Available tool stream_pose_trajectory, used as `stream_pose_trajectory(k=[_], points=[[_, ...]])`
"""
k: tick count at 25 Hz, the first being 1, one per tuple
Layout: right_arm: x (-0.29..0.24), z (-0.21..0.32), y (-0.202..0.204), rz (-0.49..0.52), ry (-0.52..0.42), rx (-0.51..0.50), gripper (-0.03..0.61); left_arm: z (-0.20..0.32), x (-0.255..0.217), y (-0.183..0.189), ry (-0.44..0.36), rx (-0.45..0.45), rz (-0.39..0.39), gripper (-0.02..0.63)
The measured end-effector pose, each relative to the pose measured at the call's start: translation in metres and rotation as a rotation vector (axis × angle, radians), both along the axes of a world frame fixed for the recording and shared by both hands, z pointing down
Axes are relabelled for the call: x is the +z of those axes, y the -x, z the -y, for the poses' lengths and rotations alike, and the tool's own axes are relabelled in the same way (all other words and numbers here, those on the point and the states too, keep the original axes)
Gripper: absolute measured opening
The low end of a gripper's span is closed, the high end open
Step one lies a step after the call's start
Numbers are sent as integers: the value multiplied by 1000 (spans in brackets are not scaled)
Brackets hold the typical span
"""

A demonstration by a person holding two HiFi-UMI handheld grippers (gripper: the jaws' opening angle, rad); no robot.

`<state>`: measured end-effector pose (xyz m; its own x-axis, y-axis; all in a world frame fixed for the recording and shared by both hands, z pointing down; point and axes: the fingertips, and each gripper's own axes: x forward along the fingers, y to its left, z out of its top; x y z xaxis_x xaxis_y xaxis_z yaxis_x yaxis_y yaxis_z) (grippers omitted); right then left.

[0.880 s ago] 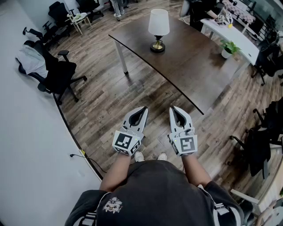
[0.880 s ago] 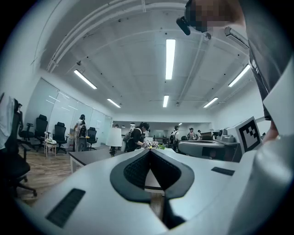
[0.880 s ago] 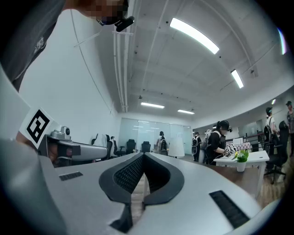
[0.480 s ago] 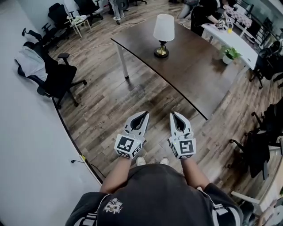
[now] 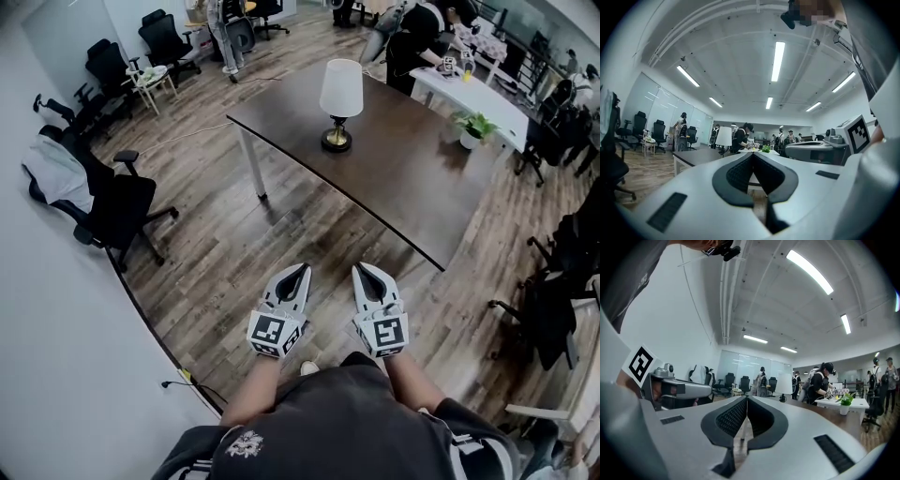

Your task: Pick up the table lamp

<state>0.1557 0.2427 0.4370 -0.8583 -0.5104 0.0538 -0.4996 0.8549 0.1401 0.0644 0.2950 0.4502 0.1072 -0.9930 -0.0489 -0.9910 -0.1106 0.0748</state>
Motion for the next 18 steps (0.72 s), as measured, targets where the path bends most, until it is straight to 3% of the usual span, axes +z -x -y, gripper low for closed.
stream_pose_trajectory(k=[9,15,18], points=[[18,41,7,-13,51,20,26,44,19,7,33,41,-15,7],[5,68,43,-29,-38,-49,26,92,8,26,31,39,15,6],[-2,96,49,-12,-22,-74,26,122,-2,34,25,26,30,6]])
